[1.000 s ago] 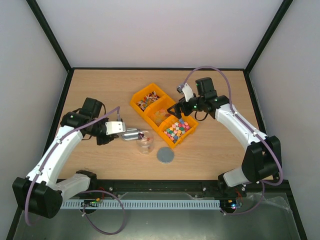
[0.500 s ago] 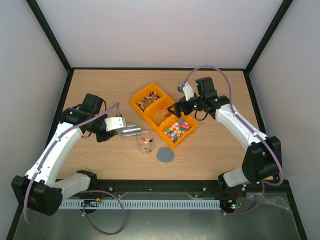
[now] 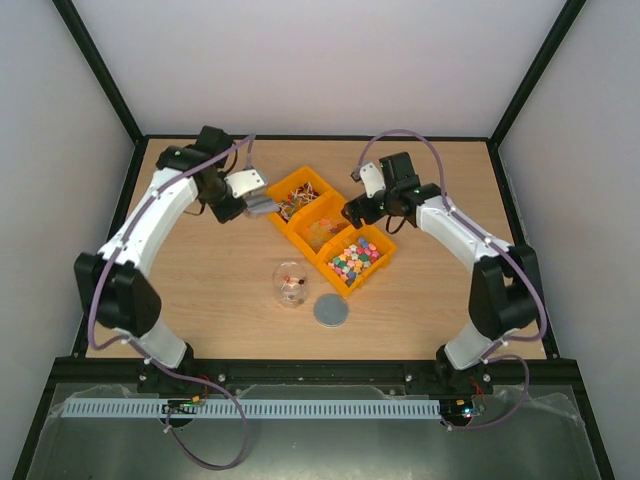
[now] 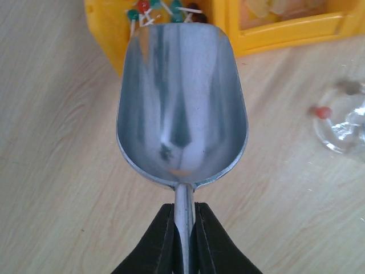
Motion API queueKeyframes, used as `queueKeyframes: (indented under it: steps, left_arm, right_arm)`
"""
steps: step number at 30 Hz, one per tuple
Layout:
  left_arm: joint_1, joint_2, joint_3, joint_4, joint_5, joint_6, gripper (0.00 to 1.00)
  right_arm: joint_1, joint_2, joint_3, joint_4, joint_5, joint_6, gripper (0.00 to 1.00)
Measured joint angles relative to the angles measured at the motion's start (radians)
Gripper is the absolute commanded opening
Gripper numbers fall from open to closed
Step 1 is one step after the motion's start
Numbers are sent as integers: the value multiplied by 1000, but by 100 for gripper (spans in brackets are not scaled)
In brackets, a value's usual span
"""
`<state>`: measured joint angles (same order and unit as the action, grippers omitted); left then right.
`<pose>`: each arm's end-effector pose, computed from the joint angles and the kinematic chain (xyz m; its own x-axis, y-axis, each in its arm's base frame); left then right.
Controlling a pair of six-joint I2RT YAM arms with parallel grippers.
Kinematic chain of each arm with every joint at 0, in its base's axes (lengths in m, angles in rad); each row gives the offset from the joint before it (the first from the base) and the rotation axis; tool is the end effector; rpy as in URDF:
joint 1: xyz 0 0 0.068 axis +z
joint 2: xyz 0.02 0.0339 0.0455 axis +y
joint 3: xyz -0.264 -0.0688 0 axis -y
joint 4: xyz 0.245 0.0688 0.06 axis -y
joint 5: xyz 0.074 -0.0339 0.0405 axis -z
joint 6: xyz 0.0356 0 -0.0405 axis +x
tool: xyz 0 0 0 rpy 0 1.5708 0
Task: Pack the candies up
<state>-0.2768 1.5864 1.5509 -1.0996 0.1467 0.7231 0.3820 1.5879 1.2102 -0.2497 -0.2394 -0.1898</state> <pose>0.3037 -0.0917 0.3297 -0.4357 0.8043 -0.4041 0.8242 0.5369 0.1799 0.3330 0.1429 0.2791 -0.4330 -0.3715 -0.8213 -0.6333 0.7737 -0.0160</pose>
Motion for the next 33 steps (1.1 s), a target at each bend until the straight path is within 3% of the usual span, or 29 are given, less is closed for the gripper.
queueKeyframes:
  steps: [10, 22, 33]
  left_arm:
    - [-59, 245, 187, -52, -134, -77, 2]
    - [-106, 403, 311, -101, -204, -109, 2]
    - [-144, 526, 404, -97, -235, -134, 2]
  right_arm:
    - [13, 211, 137, 2, 113, -31, 78]
    - [92, 289, 151, 18, 195, -46, 66]
    - [96, 366, 172, 27, 237, -81, 41]
